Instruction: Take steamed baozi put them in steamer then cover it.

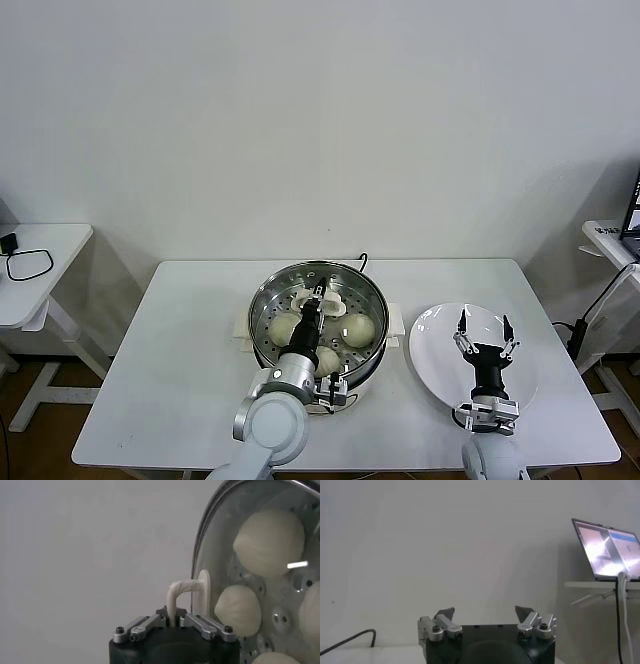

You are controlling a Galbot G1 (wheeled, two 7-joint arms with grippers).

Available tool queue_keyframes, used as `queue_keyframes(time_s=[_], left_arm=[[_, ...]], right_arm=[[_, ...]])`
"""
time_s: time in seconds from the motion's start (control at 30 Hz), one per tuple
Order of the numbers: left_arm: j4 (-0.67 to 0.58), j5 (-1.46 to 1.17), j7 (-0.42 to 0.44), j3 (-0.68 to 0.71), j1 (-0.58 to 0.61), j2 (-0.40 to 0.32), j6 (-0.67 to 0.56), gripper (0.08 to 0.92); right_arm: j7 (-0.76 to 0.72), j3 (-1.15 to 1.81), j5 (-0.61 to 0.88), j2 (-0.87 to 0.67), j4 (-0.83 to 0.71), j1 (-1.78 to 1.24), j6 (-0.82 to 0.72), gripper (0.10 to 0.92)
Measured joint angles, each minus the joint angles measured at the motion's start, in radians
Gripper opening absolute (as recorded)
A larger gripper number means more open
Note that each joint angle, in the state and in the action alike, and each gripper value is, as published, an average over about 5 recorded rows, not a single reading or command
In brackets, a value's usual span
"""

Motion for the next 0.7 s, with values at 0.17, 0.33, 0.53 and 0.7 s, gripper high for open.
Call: queue_keyframes(time_s=[0.17,0.33,0.53,0.7], left_arm=[[-0.001,0.004,-0.005,-0.001,0.005,-0.001,-0.004,0.285],[-0.014,0.002,-0.012,-0.004,0.015,0.003,-0.006,0.439],[-0.053,-0.007,-0.016,0.001,0.036,0.019,-0.007,0.606],[-0.103,-0.022,-0.015,0.002,0.066,0.043,-0.012,0.724]], right_arm=[[0.000,0.000,-0.001,0.000,0.002,0.001,-0.001,0.823],[-0.001,-0.001,-0.002,-0.001,0.002,0.001,-0.001,0.823],[-0.001,-0.006,-0.009,0.002,0.002,0.004,-0.003,0.823],[0.001,-0.014,-0.016,0.001,0.002,0.007,-0.004,0.823]])
